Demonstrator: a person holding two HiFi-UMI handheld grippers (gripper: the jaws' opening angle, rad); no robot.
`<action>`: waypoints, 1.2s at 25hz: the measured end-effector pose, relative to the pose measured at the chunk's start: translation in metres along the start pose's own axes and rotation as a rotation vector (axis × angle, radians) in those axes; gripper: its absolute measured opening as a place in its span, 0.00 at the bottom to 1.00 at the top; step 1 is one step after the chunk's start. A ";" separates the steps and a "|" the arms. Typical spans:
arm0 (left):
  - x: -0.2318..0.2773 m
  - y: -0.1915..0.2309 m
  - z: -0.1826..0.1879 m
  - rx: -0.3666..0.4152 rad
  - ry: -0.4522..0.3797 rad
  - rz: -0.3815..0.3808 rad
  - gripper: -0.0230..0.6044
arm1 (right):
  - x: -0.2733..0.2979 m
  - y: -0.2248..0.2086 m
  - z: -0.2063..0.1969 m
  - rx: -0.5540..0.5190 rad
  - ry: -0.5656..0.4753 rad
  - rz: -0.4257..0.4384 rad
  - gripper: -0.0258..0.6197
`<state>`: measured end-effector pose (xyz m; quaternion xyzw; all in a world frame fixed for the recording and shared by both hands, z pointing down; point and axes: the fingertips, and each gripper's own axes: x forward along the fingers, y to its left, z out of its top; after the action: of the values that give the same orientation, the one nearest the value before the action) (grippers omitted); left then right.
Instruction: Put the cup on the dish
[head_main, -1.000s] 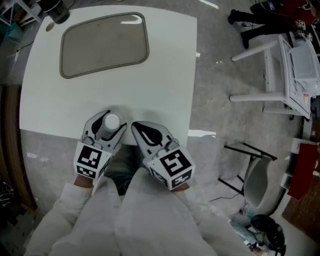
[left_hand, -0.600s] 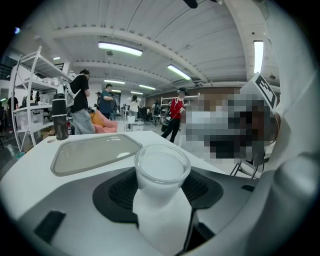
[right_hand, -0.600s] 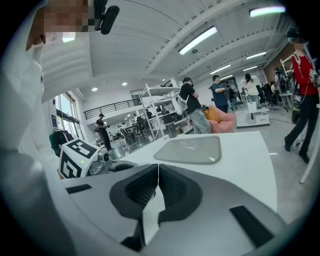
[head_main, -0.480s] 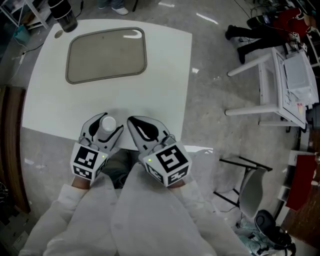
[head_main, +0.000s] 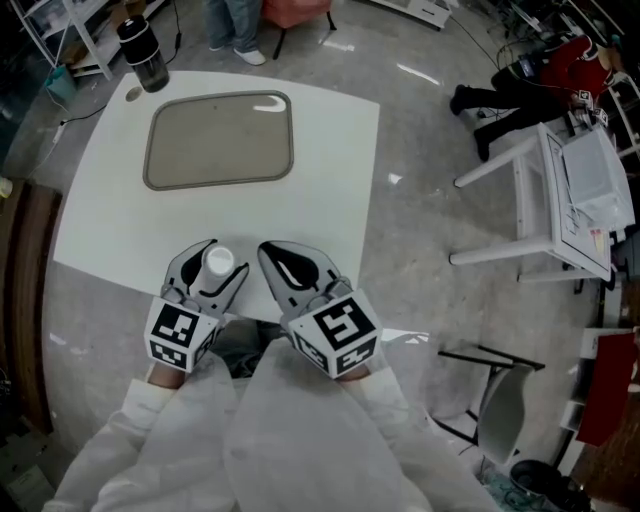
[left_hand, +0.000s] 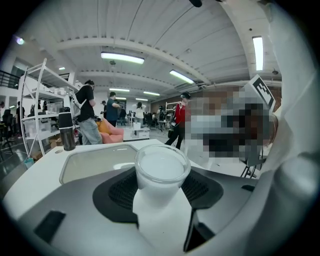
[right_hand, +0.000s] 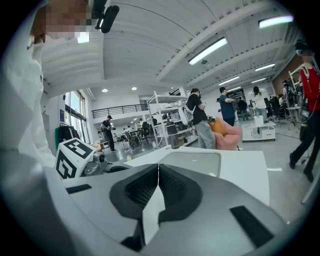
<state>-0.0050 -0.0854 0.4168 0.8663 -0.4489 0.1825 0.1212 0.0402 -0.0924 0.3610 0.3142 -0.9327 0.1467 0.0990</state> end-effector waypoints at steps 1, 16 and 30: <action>0.000 -0.001 0.003 -0.001 -0.008 0.008 0.47 | -0.001 0.000 -0.001 -0.003 0.000 0.004 0.06; -0.006 0.027 0.016 -0.058 -0.036 0.081 0.47 | 0.015 0.006 -0.008 0.009 0.024 0.052 0.06; 0.029 0.099 0.036 -0.058 -0.026 0.000 0.47 | 0.094 -0.020 0.020 0.021 0.026 0.008 0.06</action>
<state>-0.0633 -0.1763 0.4011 0.8648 -0.4555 0.1581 0.1402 -0.0223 -0.1667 0.3723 0.3095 -0.9310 0.1611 0.1075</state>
